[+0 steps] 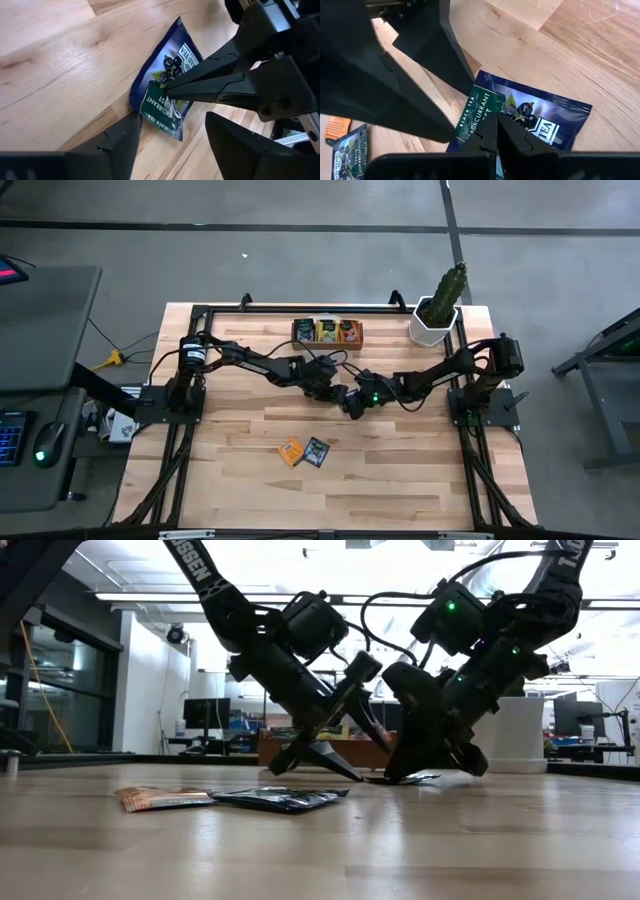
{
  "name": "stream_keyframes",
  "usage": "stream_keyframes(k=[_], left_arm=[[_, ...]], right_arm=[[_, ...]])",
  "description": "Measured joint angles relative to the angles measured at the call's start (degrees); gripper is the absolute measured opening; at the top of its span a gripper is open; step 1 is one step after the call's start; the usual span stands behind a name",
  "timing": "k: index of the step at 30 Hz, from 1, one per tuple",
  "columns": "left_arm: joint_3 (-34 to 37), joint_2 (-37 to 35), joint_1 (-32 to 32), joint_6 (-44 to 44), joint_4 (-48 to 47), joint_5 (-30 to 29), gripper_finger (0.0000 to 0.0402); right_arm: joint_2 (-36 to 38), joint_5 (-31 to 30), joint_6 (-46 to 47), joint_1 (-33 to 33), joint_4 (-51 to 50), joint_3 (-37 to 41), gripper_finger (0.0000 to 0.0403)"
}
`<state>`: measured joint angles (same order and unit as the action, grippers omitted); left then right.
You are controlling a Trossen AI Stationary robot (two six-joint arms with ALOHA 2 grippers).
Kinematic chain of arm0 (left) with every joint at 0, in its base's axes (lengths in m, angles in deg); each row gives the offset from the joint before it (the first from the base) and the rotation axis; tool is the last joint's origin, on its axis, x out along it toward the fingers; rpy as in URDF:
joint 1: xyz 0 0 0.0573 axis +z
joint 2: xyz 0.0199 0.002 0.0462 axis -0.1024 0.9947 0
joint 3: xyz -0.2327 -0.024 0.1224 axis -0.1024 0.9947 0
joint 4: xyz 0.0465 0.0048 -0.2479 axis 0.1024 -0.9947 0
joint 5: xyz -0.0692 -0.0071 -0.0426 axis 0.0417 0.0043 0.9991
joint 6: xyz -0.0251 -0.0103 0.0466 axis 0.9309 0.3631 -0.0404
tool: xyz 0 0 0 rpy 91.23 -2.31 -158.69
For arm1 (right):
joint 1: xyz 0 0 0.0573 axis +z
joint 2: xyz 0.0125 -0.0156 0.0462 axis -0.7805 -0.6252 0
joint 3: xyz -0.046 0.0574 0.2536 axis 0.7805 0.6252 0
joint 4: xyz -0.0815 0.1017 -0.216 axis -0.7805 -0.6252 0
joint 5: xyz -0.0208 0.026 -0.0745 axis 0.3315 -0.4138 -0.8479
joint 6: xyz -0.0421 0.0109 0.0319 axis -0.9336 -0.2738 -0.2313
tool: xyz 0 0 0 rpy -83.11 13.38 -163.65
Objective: Pick & Place Tea
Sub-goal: Put the right purple tea bag in the left compartment of the organizer
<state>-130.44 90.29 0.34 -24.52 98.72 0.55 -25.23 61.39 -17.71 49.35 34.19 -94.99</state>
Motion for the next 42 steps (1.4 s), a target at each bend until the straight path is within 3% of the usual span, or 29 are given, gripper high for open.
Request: stream_keyframes(k=[8, 25, 36, 42], left_arm=[[0.00, 0.02, -0.08, -0.12, 0.34, -2.62, 0.0187], [-0.11, 0.02, -0.04, -0.33, -0.45, -5.26, 0.0177], [-0.17, 0.02, 0.02, -0.35, -2.57, -7.43, 0.0083], [-0.15, 0.02, 0.02, -0.94, -3.08, -7.85, 0.0070]], right_arm=[[-0.04, 1.01, -0.42, -0.04, 2.45, 0.00, 0.0000], [-0.04, 2.19, -0.39, -0.33, 2.75, 0.00, 0.0000], [0.26, 2.53, -0.47, -0.33, 2.61, -0.02, 0.0000], [3.93, 3.11, -1.90, -0.28, 1.36, -0.07, 0.0000]])
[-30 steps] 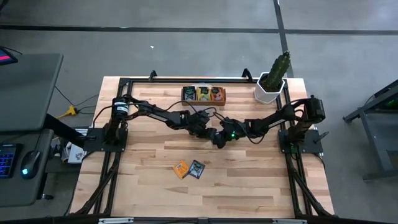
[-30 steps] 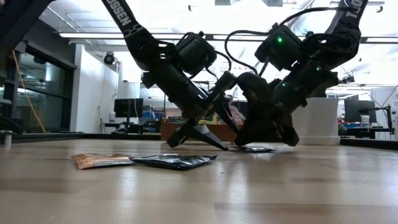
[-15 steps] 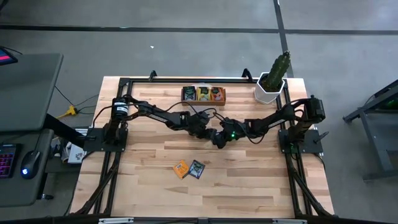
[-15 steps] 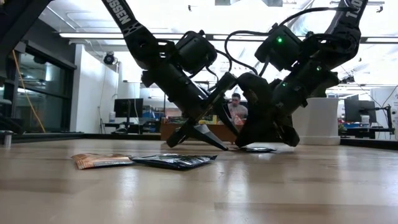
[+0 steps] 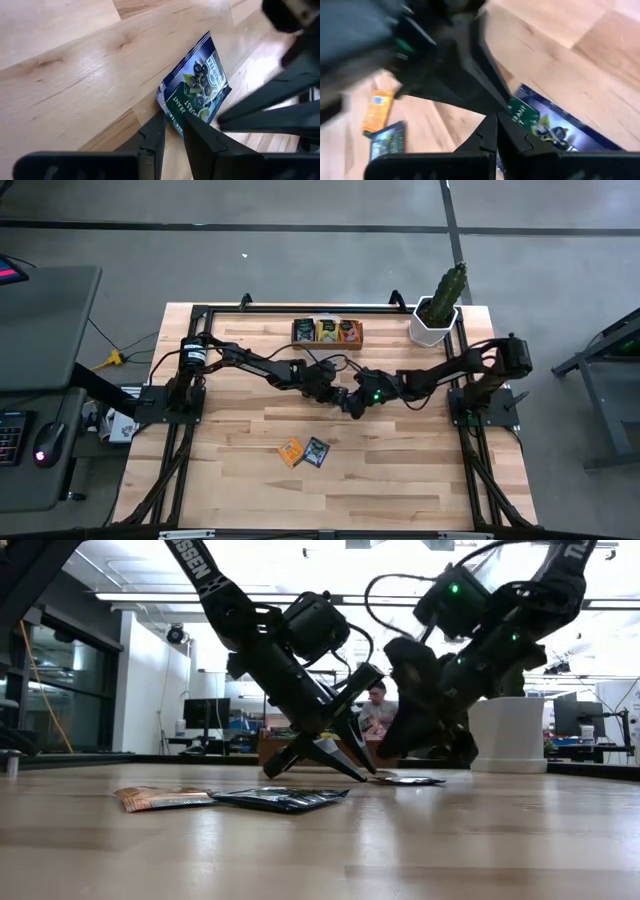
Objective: Pick & Place Tea
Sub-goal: Put the right purple tea bag in the left compartment of the organizer
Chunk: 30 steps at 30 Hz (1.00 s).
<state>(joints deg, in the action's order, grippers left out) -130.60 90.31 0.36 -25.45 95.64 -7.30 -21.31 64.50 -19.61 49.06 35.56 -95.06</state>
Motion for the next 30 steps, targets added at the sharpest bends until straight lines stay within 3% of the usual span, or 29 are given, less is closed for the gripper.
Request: stream_keyframes(k=[7, 12, 18, 30], left_arm=[[0.03, 0.00, 0.02, -0.96, 0.08, 0.04, 0.0078], [0.04, 0.00, 0.02, -0.96, 0.13, 0.07, 0.0083], [0.04, 0.00, 0.04, -0.94, 0.31, 0.10, 0.0084], [0.04, 0.00, 0.09, -0.99, 0.23, 0.40, 0.0084]], right_arm=[[7.77, -1.35, -0.84, -0.02, -14.43, -0.07, 0.0000], [8.05, 1.24, -1.87, 0.37, -19.51, -0.06, 0.0000], [7.71, -1.50, -1.60, 0.92, -20.58, -0.04, 0.0000], [3.16, 0.00, -0.58, 0.90, -17.05, -0.03, 0.0000]])
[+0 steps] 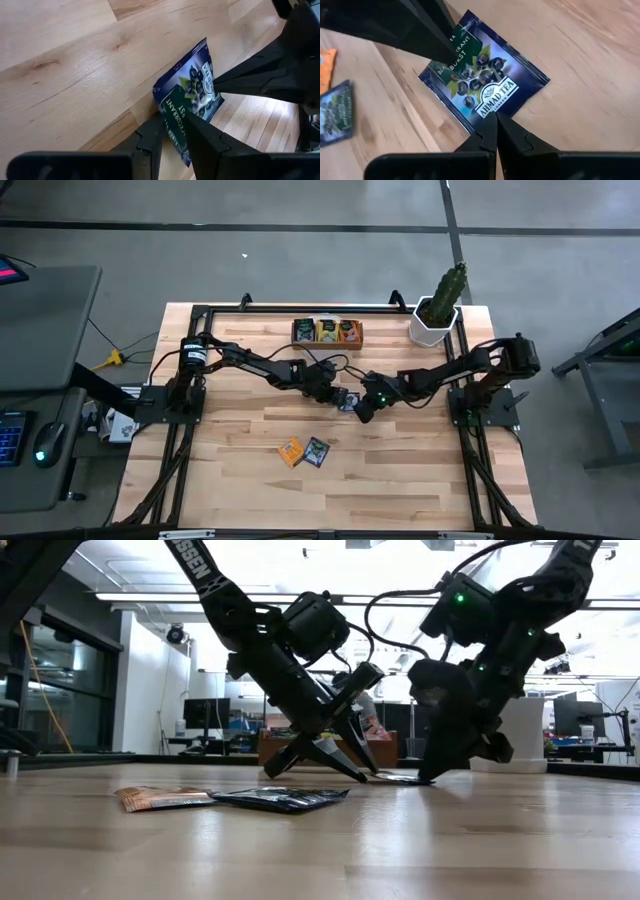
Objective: Pick & Place Tea
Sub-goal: Put the right purple tea bag in the left compartment of the organizer
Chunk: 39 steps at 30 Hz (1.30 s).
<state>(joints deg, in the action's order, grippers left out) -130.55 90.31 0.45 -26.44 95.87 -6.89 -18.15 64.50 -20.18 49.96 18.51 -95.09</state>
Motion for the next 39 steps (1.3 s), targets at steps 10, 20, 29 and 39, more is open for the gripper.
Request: stream_keyframes(k=[10, 20, 29, 39], left_arm=[[0.00, -0.01, 0.00, -0.10, 0.12, -0.01, 0.0084], [-0.02, 0.00, 0.07, -4.76, -0.05, -1.41, 0.0009], [0.00, -0.01, 0.11, -6.93, -0.11, -0.71, 0.0001], [0.25, -3.94, 1.95, -25.64, -6.92, 6.30, 0.0000]], right_arm=[[-1.36, 0.58, 0.18, -0.02, 2.22, -0.08, 0.0000], [-1.41, 0.51, 0.21, -0.04, 2.37, -0.01, 0.0000], [0.32, 2.11, -0.78, -0.06, 1.99, 0.20, 0.0000], [12.99, 1.79, -5.50, -0.17, -3.50, 0.12, 0.0000]])
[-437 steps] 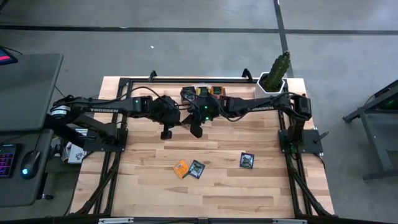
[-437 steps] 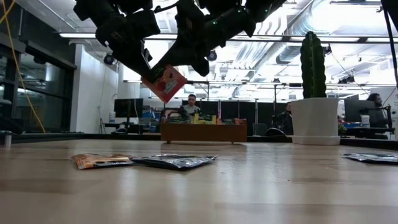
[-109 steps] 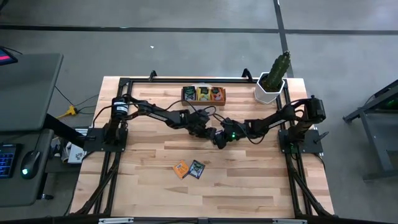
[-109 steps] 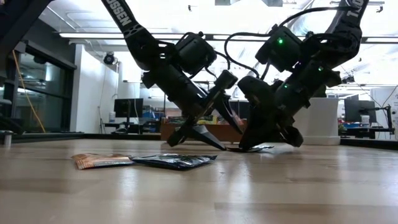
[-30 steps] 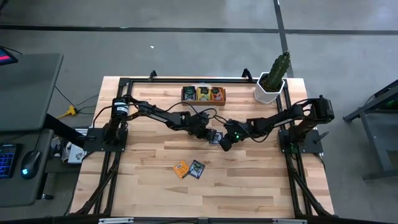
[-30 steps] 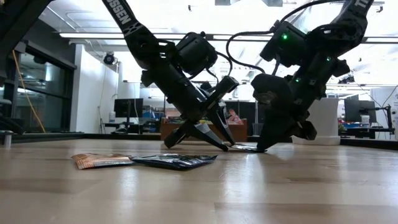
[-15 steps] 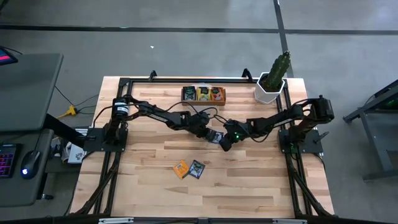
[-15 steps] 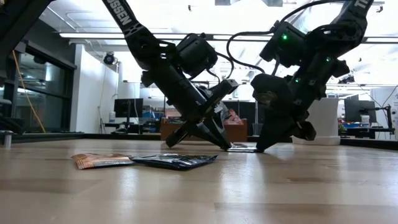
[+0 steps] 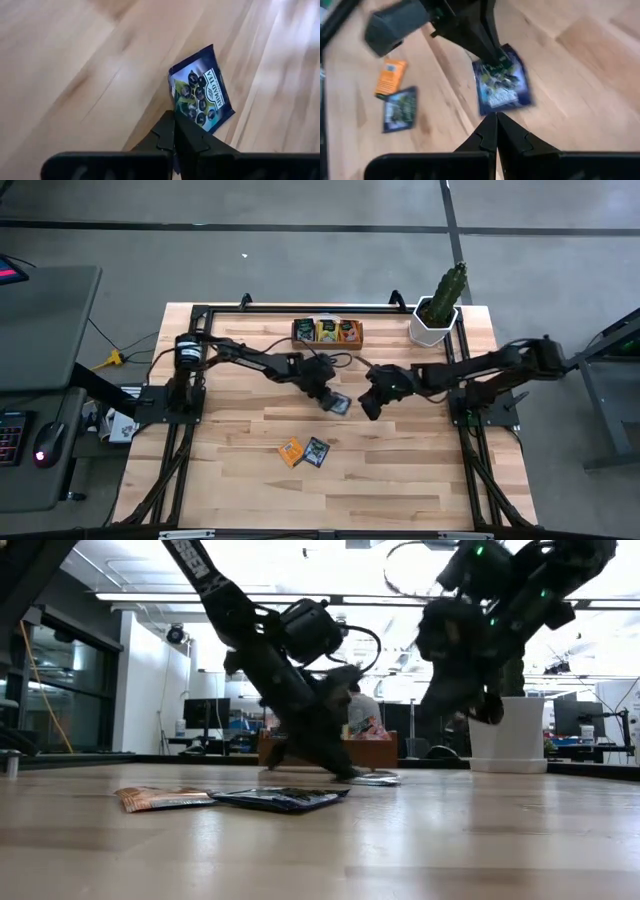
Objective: Pick & Place Tea
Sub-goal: Put the right purple tea bag in the left compartment of the organizer
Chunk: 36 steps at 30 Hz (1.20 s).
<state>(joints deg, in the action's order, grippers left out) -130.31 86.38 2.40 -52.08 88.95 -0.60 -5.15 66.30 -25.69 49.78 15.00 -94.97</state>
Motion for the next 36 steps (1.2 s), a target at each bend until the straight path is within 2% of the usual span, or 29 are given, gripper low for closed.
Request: stream_keyframes(k=[5, 8, 12, 17, 19, 22, 28, 36], left_arm=[[-1.41, -4.59, 1.30, -13.64, -16.47, -0.09, 0.0000], [-6.07, -7.07, 1.27, -23.18, -26.45, -3.60, 0.0000], [-15.06, -8.82, 0.58, -36.49, -43.12, -11.32, 0.0000], [-26.52, -8.88, 0.31, -50.23, -60.17, -25.44, 0.0000], [-29.33, -9.02, 0.89, -53.78, -63.23, -29.53, 0.0000], [-31.43, -9.02, 2.92, -56.53, -65.47, -31.41, 0.0000], [-32.58, -9.02, 8.82, -59.95, -68.76, -29.93, 0.0000], [-32.66, -9.02, 14.45, -66.28, -68.10, -27.20, 0.0000]], right_arm=[[4.97, -0.38, -1.39, 0.00, -0.56, 0.00, 0.0001], [6.36, -1.31, -1.40, 0.00, -0.39, -0.02, 0.0001], [6.35, -1.72, -0.51, 0.12, -0.52, -0.02, 0.0001], [6.04, -1.78, 0.38, 1.53, -0.50, -0.02, 0.0004], [6.04, -2.43, 1.20, 2.19, -0.48, -0.02, 0.0004], [6.04, -3.59, 1.75, 3.12, -0.46, -0.02, 0.0002], [6.04, -6.41, 3.24, 4.74, -0.42, -0.02, 0.0003], [6.04, -8.73, 4.64, 5.44, -0.44, -0.03, 0.0004]])
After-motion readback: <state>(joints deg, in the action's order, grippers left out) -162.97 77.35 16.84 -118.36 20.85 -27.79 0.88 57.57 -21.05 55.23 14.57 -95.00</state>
